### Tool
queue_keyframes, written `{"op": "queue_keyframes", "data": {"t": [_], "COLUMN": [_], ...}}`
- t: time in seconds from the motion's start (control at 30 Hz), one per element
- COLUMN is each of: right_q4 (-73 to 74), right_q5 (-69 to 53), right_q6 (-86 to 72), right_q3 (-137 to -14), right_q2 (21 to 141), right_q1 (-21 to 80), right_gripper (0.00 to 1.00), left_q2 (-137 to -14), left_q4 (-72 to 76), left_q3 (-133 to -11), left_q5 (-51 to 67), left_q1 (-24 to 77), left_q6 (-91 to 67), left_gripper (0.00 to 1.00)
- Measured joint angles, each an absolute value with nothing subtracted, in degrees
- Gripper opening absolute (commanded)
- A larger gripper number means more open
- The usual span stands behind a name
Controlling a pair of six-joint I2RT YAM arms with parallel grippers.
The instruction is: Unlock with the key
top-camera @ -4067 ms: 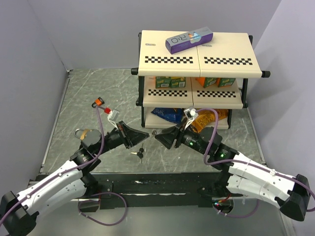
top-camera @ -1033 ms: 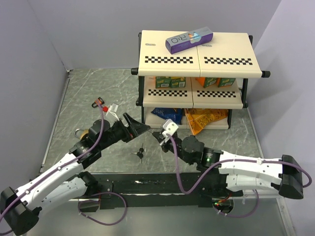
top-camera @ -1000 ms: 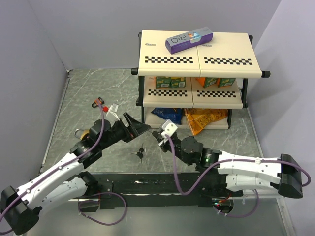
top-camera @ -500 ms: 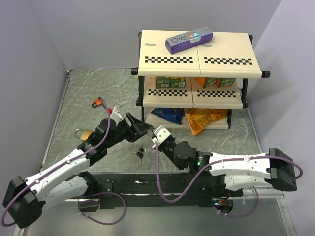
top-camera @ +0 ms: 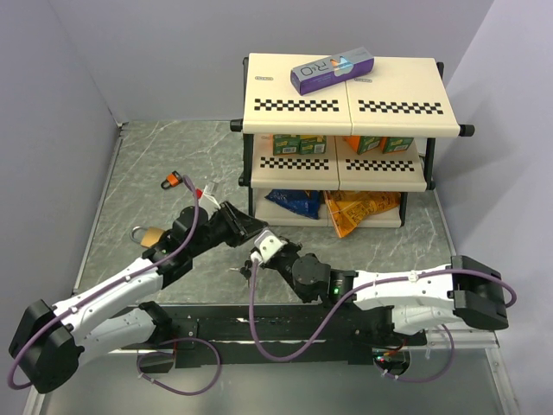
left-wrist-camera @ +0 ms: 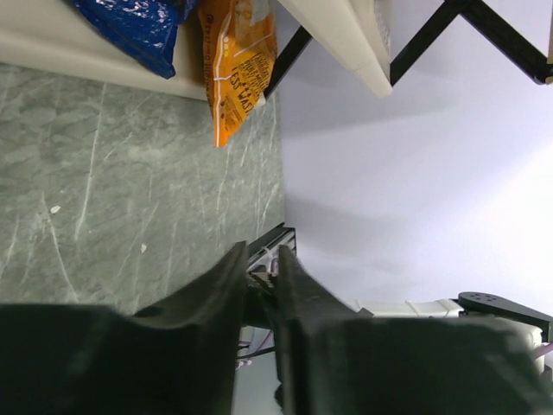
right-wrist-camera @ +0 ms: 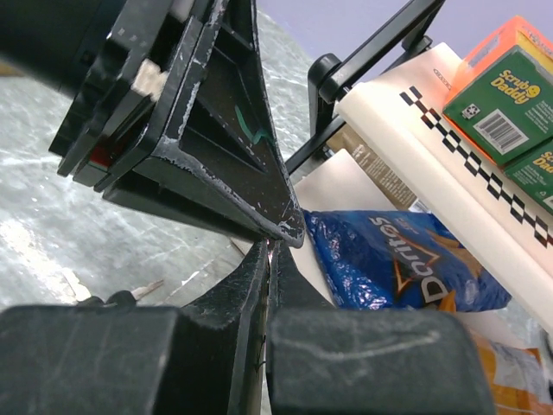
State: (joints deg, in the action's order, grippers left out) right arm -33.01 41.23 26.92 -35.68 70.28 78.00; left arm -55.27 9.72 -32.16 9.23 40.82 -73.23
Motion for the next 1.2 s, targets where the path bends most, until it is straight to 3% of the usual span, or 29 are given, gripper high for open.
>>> {"op": "queue_keyframes", "data": {"t": [0.13, 0.23, 0.4, 0.43, 0.53, 0.7, 0.93, 1.2], "right_q4": [-34.3, -34.9, -35.1, -35.0, -33.3, -26.0, -19.0, -19.2], "right_q5": [42.2, 42.9, 42.9, 42.8, 42.0, 34.0, 6.8, -20.9], "right_q6": [29.3, 30.9, 30.4, 30.1, 26.9, 16.4, -2.2, -17.1], "right_q3": [-35.7, -35.7, -35.7, -35.6, -34.9, -31.4, -28.1, -28.1], "right_q2": [71.8, 72.6, 72.8, 72.7, 70.8, 61.3, 47.2, 45.2], "right_q1": [78.4, 78.7, 78.8, 78.8, 78.8, 75.0, 55.1, 46.3], "right_gripper": [0.00, 0.03, 0.46, 0.60, 0.72, 0.77, 0.84, 0.73], "left_q2": [-55.4, -55.4, -55.6, -55.6, -55.8, -53.8, -48.6, -47.5], "left_q4": [10.4, 10.5, 10.3, 9.8, 8.1, 8.1, 14.9, 22.8], "left_q3": [-32.2, -32.3, -32.3, -32.4, -32.8, -32.7, -29.8, -28.3], "left_q5": [9.3, 9.2, 8.9, 8.5, 6.8, 4.9, 11.9, 26.1], "left_q1": [40.8, 40.8, 40.8, 40.8, 40.8, 40.8, 40.0, 39.7], "left_q6": [-73.4, -73.1, -72.0, -71.1, -67.8, -60.1, -50.2, -44.6], "left_gripper": [0.01, 0.01, 0.01, 0.01, 0.01, 0.01, 0.01, 0.01]}}
